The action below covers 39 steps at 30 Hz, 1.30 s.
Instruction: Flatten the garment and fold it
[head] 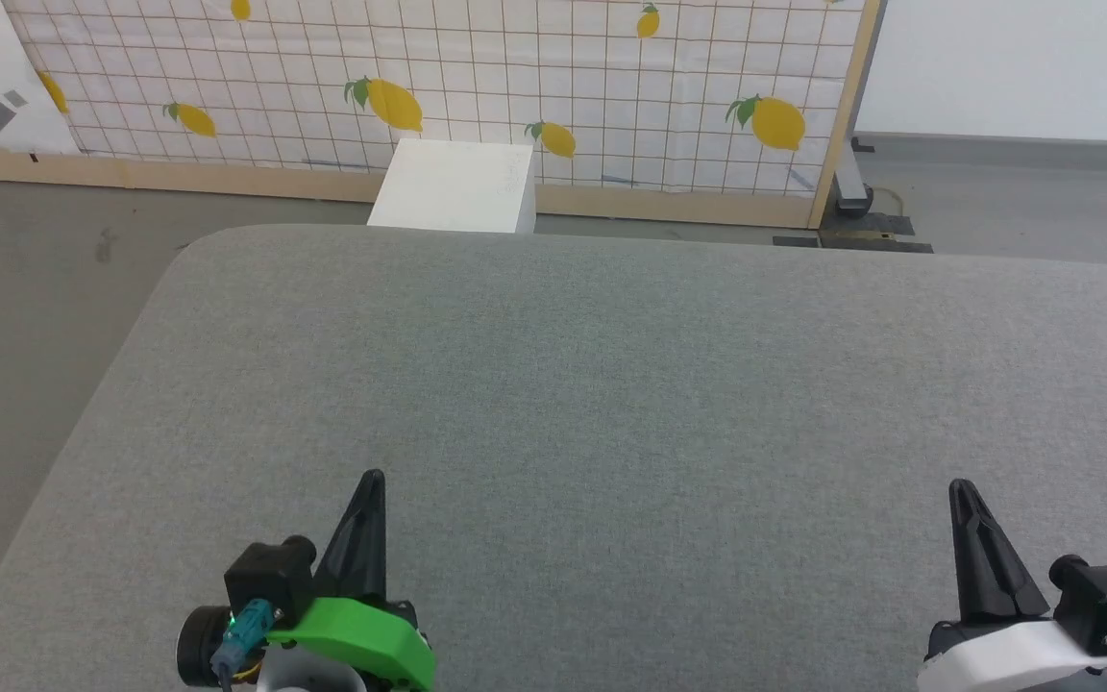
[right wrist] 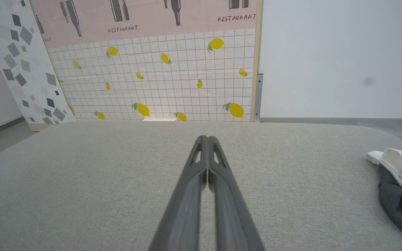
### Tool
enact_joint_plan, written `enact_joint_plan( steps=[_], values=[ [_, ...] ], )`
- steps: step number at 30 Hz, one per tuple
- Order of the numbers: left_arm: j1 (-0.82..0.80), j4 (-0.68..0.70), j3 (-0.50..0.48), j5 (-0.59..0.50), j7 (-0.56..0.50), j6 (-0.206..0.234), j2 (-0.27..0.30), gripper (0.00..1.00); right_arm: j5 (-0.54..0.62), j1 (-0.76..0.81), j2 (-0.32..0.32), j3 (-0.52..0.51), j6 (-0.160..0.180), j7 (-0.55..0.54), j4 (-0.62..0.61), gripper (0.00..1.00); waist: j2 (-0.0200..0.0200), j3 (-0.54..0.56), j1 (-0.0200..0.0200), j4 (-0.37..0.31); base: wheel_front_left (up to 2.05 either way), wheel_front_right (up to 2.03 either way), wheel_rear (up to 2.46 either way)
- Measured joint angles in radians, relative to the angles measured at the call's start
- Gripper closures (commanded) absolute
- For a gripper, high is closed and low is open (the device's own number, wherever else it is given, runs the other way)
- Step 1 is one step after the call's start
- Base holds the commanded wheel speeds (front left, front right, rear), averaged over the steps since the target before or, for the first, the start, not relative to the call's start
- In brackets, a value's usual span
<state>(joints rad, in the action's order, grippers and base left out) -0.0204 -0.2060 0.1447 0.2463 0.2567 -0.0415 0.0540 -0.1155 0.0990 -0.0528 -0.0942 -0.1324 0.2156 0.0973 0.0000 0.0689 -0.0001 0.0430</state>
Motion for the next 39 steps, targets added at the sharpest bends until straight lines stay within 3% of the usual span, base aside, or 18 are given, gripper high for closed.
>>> enact_joint_plan(
  steps=[39],
  values=[
    [0.0,0.055,-0.038,-0.055,-0.071,0.008,0.0,1.0,0.028,-0.014,0.0,0.025,0.0,-0.059,-0.02,1.0,0.0,-0.021,0.0,-0.013,0.0,0.0,0.0]
  ],
)
